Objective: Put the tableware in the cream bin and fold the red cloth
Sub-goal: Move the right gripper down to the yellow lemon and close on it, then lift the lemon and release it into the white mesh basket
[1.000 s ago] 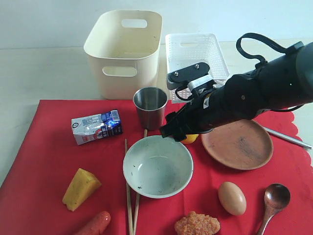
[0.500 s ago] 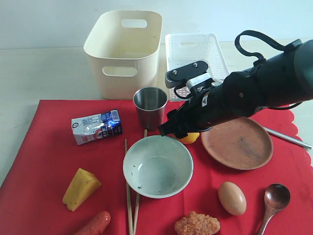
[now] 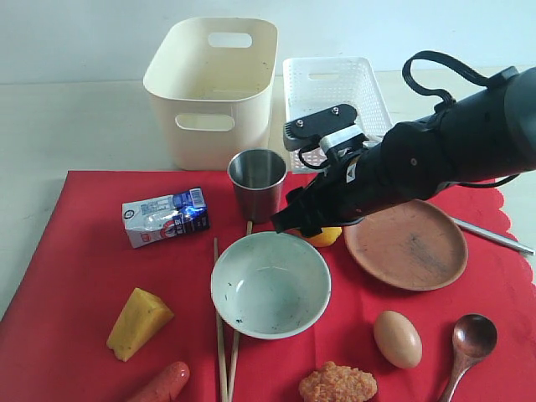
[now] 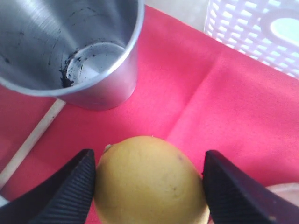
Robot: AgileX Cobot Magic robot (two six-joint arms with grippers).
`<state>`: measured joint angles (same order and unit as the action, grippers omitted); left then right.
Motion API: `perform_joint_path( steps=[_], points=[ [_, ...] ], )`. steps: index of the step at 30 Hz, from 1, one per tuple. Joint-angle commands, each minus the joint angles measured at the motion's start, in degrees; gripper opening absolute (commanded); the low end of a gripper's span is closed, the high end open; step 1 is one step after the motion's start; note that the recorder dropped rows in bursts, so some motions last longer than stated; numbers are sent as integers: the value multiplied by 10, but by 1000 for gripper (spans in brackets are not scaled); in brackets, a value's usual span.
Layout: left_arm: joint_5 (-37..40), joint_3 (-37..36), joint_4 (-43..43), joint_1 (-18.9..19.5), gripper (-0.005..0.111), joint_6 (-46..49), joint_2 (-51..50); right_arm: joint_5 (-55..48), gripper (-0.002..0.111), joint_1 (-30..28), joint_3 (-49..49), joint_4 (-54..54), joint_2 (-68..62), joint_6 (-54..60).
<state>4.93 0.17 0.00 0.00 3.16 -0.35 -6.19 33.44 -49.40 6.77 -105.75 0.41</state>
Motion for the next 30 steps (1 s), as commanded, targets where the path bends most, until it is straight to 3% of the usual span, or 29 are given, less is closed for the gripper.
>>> perform_joint_path(
  steps=[1, 11, 19, 22, 30],
  points=[
    [1, -2, -8, 1, 3, 1, 3, -31, 59, -1, -2, -19, -1, -4],
    [1, -2, -8, 1, 3, 1, 3, -51, 50, -1, -2, -28, -1, -4],
    [1, -2, -8, 1, 3, 1, 3, -57, 12, -1, -2, -27, -1, -4],
    [1, -2, -8, 1, 3, 1, 3, -55, 3, -1, -5, -27, 0, -4],
    [1, -2, -8, 1, 3, 1, 3, -66, 1, -1, -17, -27, 61, -8]
  ],
)
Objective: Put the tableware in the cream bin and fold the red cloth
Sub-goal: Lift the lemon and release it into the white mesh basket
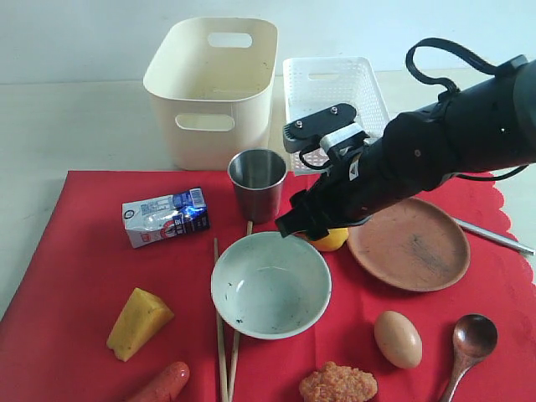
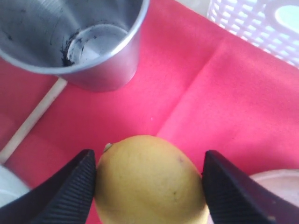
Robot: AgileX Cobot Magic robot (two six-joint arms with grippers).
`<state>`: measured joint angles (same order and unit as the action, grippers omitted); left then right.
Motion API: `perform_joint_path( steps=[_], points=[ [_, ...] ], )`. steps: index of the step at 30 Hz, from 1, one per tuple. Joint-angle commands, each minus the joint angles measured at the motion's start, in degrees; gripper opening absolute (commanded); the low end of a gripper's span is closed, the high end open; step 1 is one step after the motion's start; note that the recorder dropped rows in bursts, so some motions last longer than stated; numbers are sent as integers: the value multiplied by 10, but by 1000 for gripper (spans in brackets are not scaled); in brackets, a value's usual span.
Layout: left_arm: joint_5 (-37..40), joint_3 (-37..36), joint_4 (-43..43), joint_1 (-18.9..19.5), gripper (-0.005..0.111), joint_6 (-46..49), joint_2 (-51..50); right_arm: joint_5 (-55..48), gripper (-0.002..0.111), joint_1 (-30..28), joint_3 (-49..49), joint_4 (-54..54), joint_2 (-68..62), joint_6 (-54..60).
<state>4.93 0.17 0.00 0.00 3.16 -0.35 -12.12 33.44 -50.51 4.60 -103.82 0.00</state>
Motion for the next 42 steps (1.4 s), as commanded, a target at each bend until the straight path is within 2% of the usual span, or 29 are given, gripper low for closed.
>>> perform_joint_path(
  steps=[1, 12, 19, 23, 27, 33, 38, 40, 42],
  points=[
    [1, -2, -8, 1, 3, 1, 3, -12, 1, -1, -6, -5, 55, -4],
    [1, -2, -8, 1, 3, 1, 3, -30, 1, -9, -6, -54, 184, -11],
    [1, -2, -8, 1, 3, 1, 3, 62, 1, -77, -6, -54, 194, -18],
    [1, -2, -8, 1, 3, 1, 3, 150, 1, -96, -6, -46, 165, -18],
    [1, -2, -8, 1, 3, 1, 3, 298, 1, -99, -21, -46, 96, -16],
    [1, -2, -8, 1, 3, 1, 3, 269, 1, -116, -118, 7, -36, -15],
    [1, -2, -8, 1, 3, 1, 3, 264, 2, -121, -141, 60, -88, -5],
    [1, -2, -8, 1, 3, 1, 3, 265, 7, -121, -146, 60, -97, 0],
    [1, -2, -8, 1, 3, 1, 3, 278, 18, -121, -146, 60, -103, 0]
  ],
)
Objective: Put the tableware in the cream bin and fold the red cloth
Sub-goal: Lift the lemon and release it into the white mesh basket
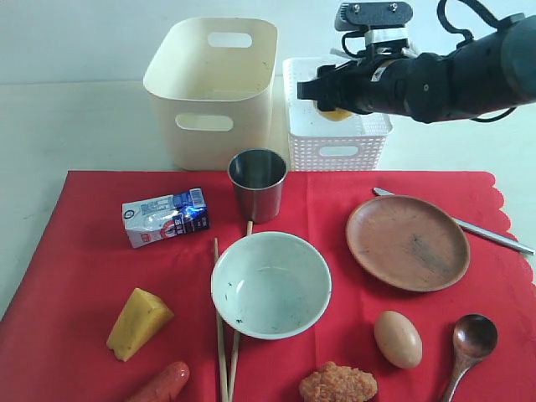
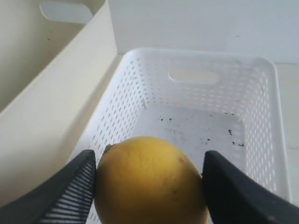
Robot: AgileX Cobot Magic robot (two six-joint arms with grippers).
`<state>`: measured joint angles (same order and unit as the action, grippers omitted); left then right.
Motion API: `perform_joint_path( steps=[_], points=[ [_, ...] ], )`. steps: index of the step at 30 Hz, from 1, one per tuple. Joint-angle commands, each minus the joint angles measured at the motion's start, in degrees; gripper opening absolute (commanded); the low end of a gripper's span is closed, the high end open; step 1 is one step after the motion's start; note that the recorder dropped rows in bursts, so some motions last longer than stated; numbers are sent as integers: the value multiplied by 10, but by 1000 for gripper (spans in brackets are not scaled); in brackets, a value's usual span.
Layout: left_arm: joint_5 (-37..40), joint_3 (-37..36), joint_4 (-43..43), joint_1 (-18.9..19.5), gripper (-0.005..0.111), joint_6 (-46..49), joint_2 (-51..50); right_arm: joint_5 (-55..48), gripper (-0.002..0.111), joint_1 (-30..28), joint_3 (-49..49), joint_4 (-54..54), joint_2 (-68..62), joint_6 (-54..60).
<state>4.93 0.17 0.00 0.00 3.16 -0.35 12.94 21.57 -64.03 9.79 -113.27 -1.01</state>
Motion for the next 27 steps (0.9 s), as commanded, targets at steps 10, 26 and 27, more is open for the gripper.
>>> perform_joint_path(
  steps=[10, 26, 27],
  points=[
    [1, -2, -8, 1, 3, 1, 3, 53, 82, -2, -10, 8, -11, -6],
    [1, -2, -8, 1, 3, 1, 3, -142, 63, -2, -10, 6, 143, 44],
    [1, -2, -8, 1, 3, 1, 3, -160, 56, -2, -10, 6, 156, 44]
  ],
)
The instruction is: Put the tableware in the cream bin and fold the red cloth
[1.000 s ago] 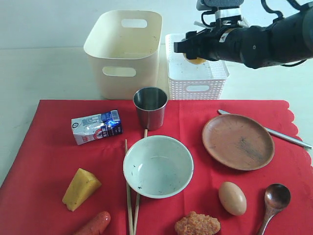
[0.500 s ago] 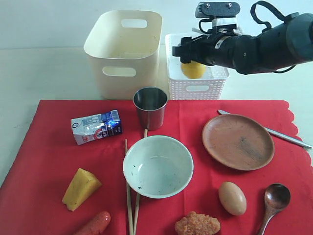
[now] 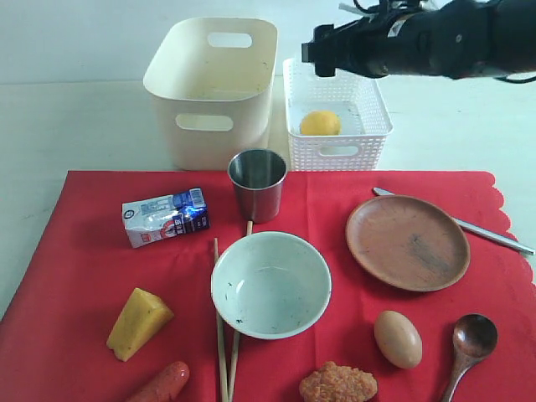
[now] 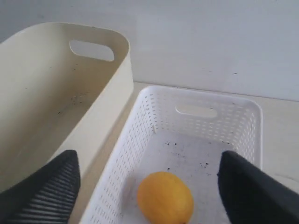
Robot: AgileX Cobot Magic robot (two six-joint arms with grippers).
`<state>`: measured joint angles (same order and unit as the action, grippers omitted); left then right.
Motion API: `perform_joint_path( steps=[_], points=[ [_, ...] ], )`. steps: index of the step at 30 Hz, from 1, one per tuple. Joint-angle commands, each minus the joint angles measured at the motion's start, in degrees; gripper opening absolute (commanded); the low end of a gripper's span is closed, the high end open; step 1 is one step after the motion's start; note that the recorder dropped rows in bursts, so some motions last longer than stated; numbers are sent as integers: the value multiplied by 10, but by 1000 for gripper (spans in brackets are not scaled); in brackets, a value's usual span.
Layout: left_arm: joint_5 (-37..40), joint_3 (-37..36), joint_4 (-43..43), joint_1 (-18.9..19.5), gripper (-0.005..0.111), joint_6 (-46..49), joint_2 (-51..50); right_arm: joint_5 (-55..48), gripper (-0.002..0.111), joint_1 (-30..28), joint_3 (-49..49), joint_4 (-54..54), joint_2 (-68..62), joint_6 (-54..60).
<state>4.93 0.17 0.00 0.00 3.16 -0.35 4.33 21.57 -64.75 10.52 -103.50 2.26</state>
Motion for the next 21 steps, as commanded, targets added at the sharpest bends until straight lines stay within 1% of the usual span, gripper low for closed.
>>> perform_joint_path(
  steps=[1, 5, 7, 8, 12, 14, 16, 21],
  points=[
    [1, -2, -8, 1, 3, 1, 3, -95, 48, -2, -3, -2, 76, 12],
    [1, -2, -8, 1, 3, 1, 3, -156, 15, -2, 18, 0, 151, 12],
    [1, -2, -8, 1, 3, 1, 3, -164, 3, -2, 44, 0, 190, 12],
    [1, -2, -8, 1, 3, 1, 3, -164, 0, -2, 63, 1, 212, 12],
    [1, -2, -8, 1, 3, 1, 3, -153, 0, -2, 148, 4, 297, 12],
    [1, -2, -8, 1, 3, 1, 3, -151, 0, 8, 194, 10, 334, 13],
    [1, -2, -8, 1, 3, 1, 3, -151, 0, 30, 230, 12, 368, 18],
    [1, -2, -8, 1, 3, 1, 3, -154, 0, 129, 283, 17, 391, 55]
  ],
)
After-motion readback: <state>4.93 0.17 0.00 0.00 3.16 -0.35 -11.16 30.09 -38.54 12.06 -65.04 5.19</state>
